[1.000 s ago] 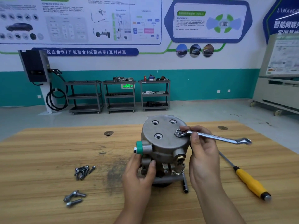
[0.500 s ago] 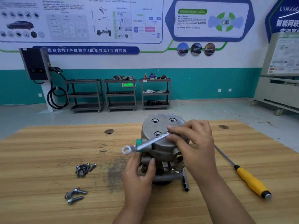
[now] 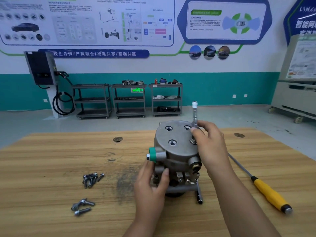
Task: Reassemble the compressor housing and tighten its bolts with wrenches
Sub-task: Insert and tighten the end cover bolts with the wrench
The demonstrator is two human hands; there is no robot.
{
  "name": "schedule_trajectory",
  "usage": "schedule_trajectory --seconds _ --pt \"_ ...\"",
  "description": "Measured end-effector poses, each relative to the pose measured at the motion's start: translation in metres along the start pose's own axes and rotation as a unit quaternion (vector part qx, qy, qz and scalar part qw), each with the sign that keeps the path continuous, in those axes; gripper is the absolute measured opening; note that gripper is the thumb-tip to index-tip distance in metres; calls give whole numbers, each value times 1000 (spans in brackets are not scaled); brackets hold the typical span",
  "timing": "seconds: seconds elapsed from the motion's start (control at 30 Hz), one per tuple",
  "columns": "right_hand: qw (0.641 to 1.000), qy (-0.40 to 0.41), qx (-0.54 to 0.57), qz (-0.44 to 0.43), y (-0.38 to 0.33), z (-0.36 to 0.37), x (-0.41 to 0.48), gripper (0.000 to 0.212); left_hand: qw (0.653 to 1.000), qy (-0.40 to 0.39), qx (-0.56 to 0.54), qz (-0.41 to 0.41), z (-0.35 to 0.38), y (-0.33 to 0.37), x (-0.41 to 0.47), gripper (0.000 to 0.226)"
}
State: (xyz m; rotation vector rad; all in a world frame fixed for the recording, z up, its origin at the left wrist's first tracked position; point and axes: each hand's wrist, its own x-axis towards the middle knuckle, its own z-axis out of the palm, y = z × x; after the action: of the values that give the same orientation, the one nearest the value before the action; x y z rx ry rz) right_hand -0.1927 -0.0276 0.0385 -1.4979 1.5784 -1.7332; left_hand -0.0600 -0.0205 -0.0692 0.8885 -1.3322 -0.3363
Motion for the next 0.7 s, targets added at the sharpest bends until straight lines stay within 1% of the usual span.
schedule_trajectory --seconds 0.03,0.07,0.1,0.13,0.23,0.3,0.33,0.4,0.47,0.53,0.6,0.7 --pt "995 1 94 40 1 -1 -1 11 1000 -4 -2 -1 0 0 0 29" --pt "978 1 197 72 2 -1 -2 14 1000 -5 -4 -3 -1 1 0 28" --pt "953 5 289 94 3 -2 -3 17 1000 -4 -5 -6 0 0 0 29" --pt "929 12 356 102 3 -2 -6 19 1000 -5 -5 -9 -1 0 0 30" --pt "882 36 465 66 7 0 -17 27 1000 -8 2 -15 -1 1 -1 33" --pt "874 45 484 25 10 2 -25 24 1000 -10 3 -12 -1 2 -1 29" --pt "878 48 476 3 11 2 -28 19 1000 -11 1 -13 -1 1 -1 29" --pt "901 52 429 -39 16 3 -36 11 1000 -12 0 -19 -1 0 -2 28" --pt "933 64 344 -82 22 3 -44 16 1000 -10 3 -18 -1 -2 -2 23" --pt "961 83 227 -137 27 0 -49 20 1000 -9 3 -10 -1 -1 -1 21" --pt "966 93 126 -206 32 -5 -51 22 1000 -7 -3 -5 -1 0 0 17" --pt "953 80 53 -286 31 -12 -50 24 1000 1 -14 -11 -2 1 -1 19"
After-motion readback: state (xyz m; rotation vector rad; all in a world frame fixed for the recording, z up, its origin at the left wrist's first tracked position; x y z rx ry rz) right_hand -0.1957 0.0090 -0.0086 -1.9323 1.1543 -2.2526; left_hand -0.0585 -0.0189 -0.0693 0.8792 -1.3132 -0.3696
